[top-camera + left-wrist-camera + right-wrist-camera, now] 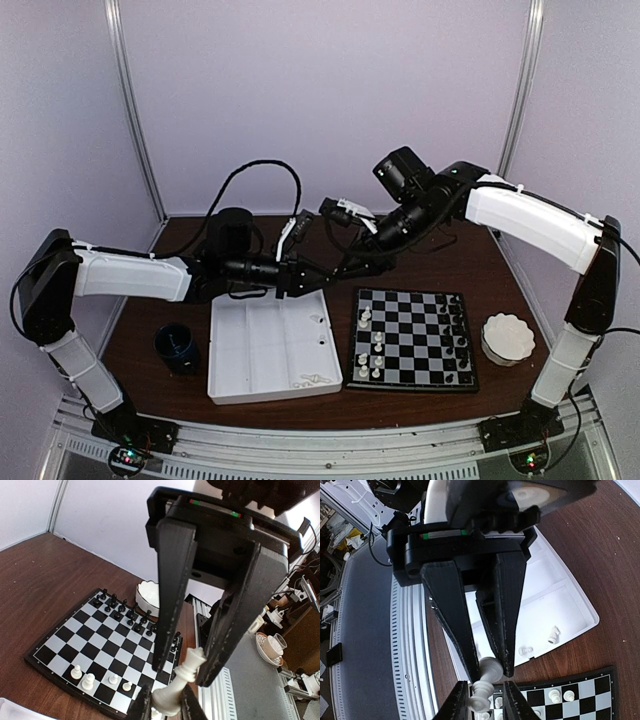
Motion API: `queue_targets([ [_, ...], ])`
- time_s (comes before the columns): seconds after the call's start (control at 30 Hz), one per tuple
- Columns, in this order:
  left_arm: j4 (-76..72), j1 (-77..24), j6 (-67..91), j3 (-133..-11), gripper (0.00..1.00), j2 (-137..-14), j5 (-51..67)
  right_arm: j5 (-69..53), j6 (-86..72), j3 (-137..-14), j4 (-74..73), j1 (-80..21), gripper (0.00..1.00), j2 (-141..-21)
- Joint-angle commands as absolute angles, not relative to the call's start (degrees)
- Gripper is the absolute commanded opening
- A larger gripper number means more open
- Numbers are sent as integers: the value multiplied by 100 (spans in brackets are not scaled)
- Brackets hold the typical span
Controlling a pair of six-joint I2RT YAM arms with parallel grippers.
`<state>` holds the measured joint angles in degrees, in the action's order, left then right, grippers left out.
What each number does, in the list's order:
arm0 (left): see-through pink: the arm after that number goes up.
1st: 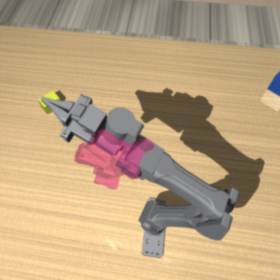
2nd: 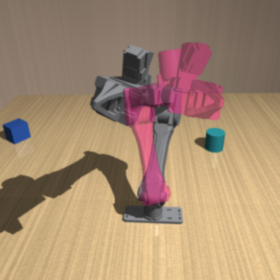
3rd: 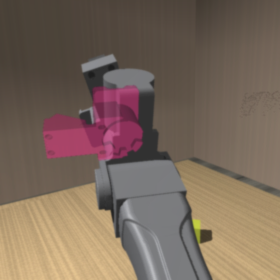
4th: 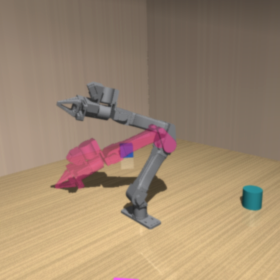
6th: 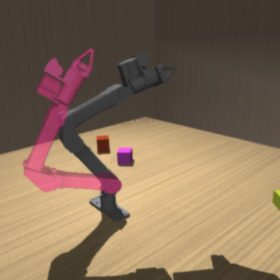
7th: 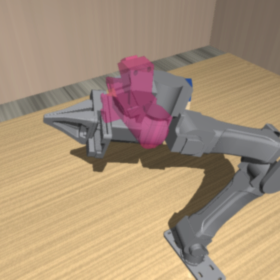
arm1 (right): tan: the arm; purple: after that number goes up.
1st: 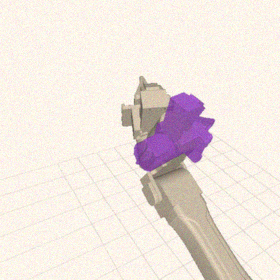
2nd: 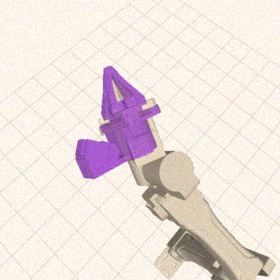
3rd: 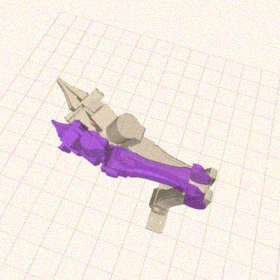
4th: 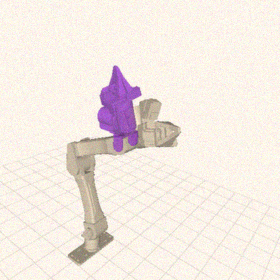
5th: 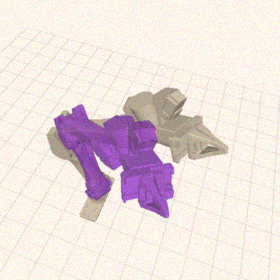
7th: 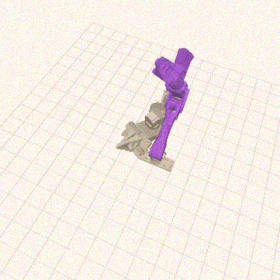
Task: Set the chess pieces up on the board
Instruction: Pass from the left arm to the right, then place the king on e1.
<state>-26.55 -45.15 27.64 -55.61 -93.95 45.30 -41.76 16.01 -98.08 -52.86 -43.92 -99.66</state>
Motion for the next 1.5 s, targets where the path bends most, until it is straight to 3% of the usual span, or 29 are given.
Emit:
queue_targets([
  [0.0,-2896,-4508,2777,-5554,9,-9360,4685,-4435,1533,-9976,-5238,-4419,25,-9984],
  [0.27,-2837,-4509,2744,-5570,10,-9351,4695,-4535,1531,-9964,-5216,-4421,8,-9984],
  [0.53,-1922,-4494,2405,-5769,45,-9207,4306,-3668,1901,-10032,-5463,-4412,2,-9872],
  [0.8,-593,-4094,1770,-6081,54,-8596,3440,-2367,2840,-9256,-5692,-4348,1,-9416],
  [1.03,-242,-3999,1578,-6113,55,-8376,2810,-2470,3034,-8945,-5996,-4408,1,-10030],
  [1.47,-101,-3999,1556,-6170,56,-8385,2729,-1874,3130,-9101,-6106,-4762,1,-10945],
])
